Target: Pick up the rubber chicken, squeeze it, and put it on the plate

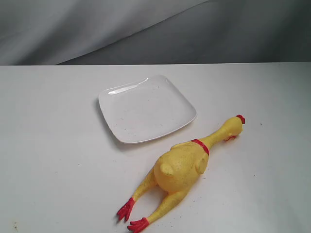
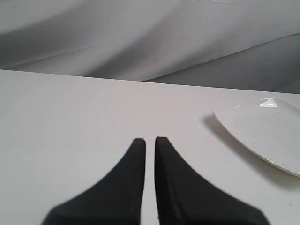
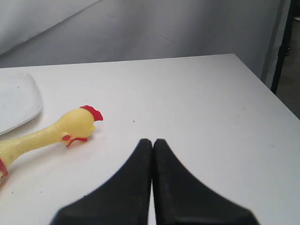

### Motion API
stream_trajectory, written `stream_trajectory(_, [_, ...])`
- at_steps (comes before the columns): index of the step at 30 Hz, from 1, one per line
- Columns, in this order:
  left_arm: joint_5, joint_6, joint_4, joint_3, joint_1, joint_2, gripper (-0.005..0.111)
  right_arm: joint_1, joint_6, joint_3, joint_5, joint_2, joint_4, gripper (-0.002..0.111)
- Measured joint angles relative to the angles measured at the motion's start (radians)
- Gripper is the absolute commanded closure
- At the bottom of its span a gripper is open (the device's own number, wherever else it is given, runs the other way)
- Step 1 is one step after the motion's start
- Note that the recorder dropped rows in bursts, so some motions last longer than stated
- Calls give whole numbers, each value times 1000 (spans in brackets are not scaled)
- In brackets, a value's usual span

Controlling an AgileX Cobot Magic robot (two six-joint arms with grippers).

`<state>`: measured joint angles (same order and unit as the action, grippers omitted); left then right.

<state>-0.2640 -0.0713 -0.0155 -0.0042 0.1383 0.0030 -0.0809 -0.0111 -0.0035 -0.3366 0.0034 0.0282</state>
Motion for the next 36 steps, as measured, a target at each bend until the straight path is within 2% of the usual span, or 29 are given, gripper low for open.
stream_trajectory(11, [0, 0, 2, 0, 0, 0, 98, 0, 0, 0, 0, 0, 0, 108])
stream_trajectory(15, [0, 0, 2, 0, 0, 0, 98, 0, 0, 0, 74, 0, -2, 108])
stream_trajectory(20, [0, 0, 2, 0, 0, 0, 98, 0, 0, 0, 299, 0, -2, 108])
stream_trajectory(23, [0, 0, 2, 0, 0, 0, 98, 0, 0, 0, 581, -2, -2, 108])
stream_trajectory(28, [0, 2, 2, 0, 0, 0, 98, 0, 0, 0, 746, -2, -2, 108])
stream_trajectory(30, [0, 2, 2, 0, 0, 0, 98, 0, -47, 0, 847, -2, -2, 108])
stream_trajectory(32, [0, 2, 2, 0, 0, 0, 98, 0, -287, 0, 990, -3, -4, 108])
stream_trajectory(33, [0, 2, 2, 0, 0, 0, 98, 0, -426, 0, 1028, -3, -9, 108])
stream_trajectory(36, [0, 2, 2, 0, 0, 0, 98, 0, -566, -49, 1043, -3, -105, 108])
